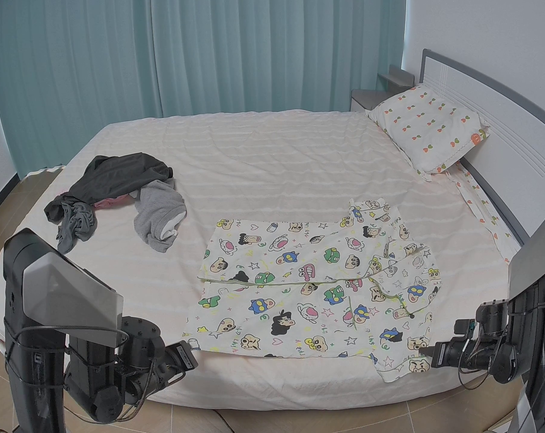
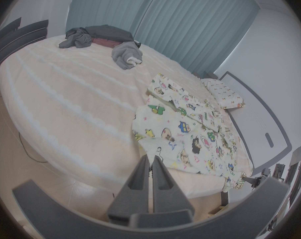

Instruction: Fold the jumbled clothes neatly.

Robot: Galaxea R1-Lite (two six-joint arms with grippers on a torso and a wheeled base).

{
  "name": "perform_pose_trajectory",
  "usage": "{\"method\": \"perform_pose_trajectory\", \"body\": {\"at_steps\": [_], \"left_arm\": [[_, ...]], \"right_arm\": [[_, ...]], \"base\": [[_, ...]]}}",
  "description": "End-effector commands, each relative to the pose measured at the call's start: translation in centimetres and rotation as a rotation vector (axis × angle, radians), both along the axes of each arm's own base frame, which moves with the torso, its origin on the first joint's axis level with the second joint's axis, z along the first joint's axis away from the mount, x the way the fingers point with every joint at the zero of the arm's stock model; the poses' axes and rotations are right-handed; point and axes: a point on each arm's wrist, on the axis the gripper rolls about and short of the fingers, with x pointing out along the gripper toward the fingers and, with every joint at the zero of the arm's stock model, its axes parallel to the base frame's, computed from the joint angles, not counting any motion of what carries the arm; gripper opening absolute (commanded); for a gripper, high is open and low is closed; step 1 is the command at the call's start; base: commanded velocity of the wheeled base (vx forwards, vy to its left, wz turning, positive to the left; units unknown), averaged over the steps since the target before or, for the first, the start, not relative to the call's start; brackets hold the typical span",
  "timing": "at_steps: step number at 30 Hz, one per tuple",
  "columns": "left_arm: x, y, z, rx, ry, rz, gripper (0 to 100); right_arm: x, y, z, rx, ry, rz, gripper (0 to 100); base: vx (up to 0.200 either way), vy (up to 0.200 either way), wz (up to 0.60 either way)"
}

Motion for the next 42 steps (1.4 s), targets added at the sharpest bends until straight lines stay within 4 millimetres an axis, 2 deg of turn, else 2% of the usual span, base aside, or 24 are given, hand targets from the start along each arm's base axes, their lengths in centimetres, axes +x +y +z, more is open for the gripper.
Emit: {"method": "perform_pose_trajectory", "body": {"at_steps": [1, 8, 14, 17, 22, 27, 32, 37, 42], "left_arm": [[1.4, -0.3, 0.9, 0.016, -0.097, 0.022, 0], [2.1, 0.2, 1.3, 0.099, -0.141, 0.004, 0], [3.2, 0.0, 1.5, 0.121, -0.179, 0.005, 0], [4.8, -0.2, 1.9, 0.107, -0.216, 0.022, 0], [6.6, -0.9, 1.7, 0.122, -0.174, 0.02, 0], [9.3, -1.5, 2.2, 0.126, -0.157, 0.031, 0], [10.9, -1.6, 2.3, 0.15, -0.109, 0.05, 0], [13.4, -1.5, 2.9, 0.157, -0.092, 0.073, 0], [15.2, -1.8, 2.5, 0.165, -0.021, 0.087, 0]], "right_arm": [[1.4, -0.1, 2.7, 0.017, -0.147, -0.02, 0], [3.0, -1.8, 3.2, 0.014, -0.219, -0.088, 0], [4.4, -2.1, 3.5, 0.009, -0.275, -0.096, 0], [5.5, -2.1, 3.6, 0.008, -0.307, -0.095, 0], [6.9, -2.3, 3.8, 0.007, -0.33, -0.096, 0], [8.6, -2.5, 3.9, 0.006, -0.322, -0.099, 0], [9.9, -2.6, 4.0, 0.007, -0.316, -0.1, 0], [11.3, -2.9, 4.2, 0.007, -0.301, -0.103, 0], [12.6, -2.9, 3.6, 0.006, -0.306, -0.101, 0]], "base": [[0.0, 0.0, 0.0], [0.0, 0.0, 0.0], [0.0, 0.0, 0.0], [0.0, 0.0, 0.0], [0.0, 0.0, 0.0], [0.0, 0.0, 0.0], [0.0, 0.0, 0.0], [0.0, 0.0, 0.0], [0.0, 0.0, 0.0]]}}
